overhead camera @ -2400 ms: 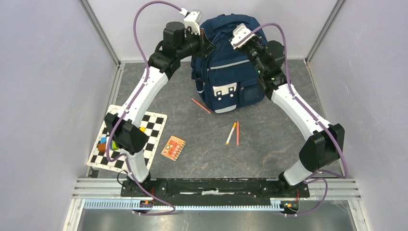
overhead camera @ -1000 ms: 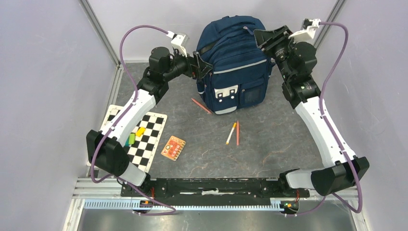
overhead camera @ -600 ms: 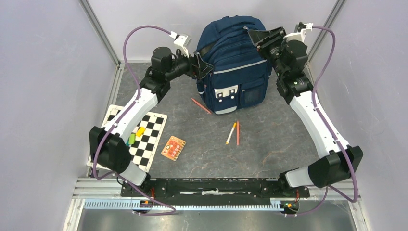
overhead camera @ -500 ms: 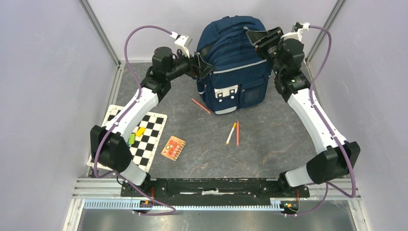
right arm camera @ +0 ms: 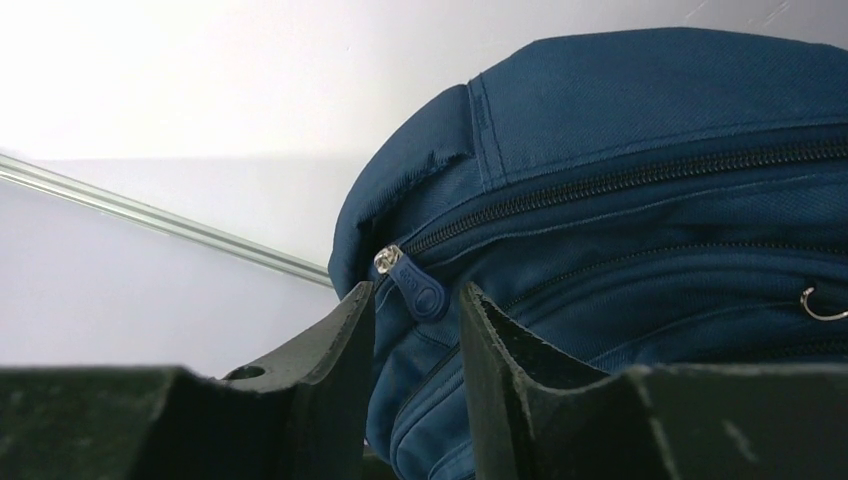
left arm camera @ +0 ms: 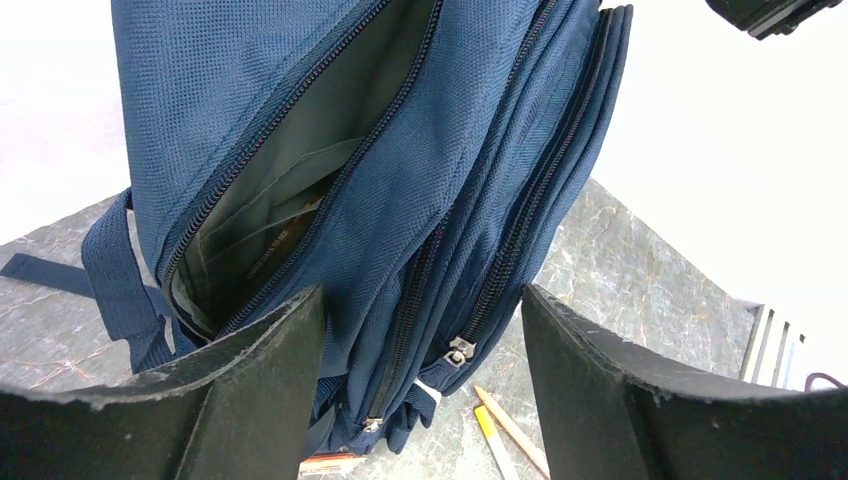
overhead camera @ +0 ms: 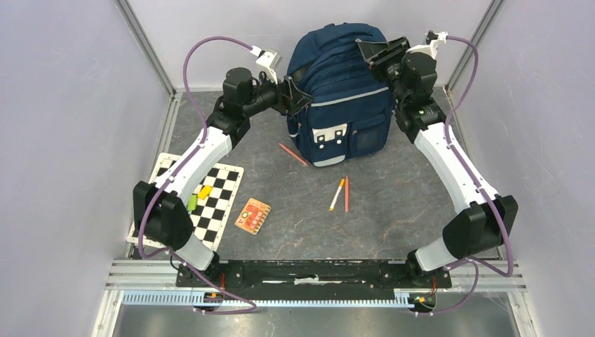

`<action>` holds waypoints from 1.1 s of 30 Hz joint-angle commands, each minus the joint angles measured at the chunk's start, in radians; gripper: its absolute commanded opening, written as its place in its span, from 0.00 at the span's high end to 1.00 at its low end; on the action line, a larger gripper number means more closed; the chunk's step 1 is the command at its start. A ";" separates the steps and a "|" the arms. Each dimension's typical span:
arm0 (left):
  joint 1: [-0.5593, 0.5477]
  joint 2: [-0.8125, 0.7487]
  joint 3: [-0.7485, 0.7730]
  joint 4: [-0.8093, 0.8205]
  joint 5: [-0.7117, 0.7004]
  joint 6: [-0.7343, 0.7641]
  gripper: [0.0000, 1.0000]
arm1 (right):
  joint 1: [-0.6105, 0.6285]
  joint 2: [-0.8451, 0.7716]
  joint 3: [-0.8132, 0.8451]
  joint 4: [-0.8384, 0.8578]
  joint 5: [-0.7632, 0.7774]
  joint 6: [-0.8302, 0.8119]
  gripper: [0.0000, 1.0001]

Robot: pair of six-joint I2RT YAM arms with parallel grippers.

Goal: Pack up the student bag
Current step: Zip the student bag at the center of the board.

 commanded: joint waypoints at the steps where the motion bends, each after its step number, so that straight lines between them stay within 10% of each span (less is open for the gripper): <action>1: 0.002 -0.001 0.032 0.029 0.019 0.051 0.26 | 0.000 0.012 0.069 0.067 0.041 -0.009 0.61; 13: 0.000 -0.006 0.024 0.018 0.017 0.058 0.29 | 0.001 0.036 0.115 0.047 0.083 -0.078 0.71; 20: -0.001 -0.010 0.020 0.018 0.020 0.065 0.35 | 0.003 0.053 0.167 0.018 0.108 -0.179 1.00; 33: -0.004 -0.007 0.035 0.017 0.036 0.072 0.81 | 0.126 0.166 0.295 0.057 0.089 -0.543 1.00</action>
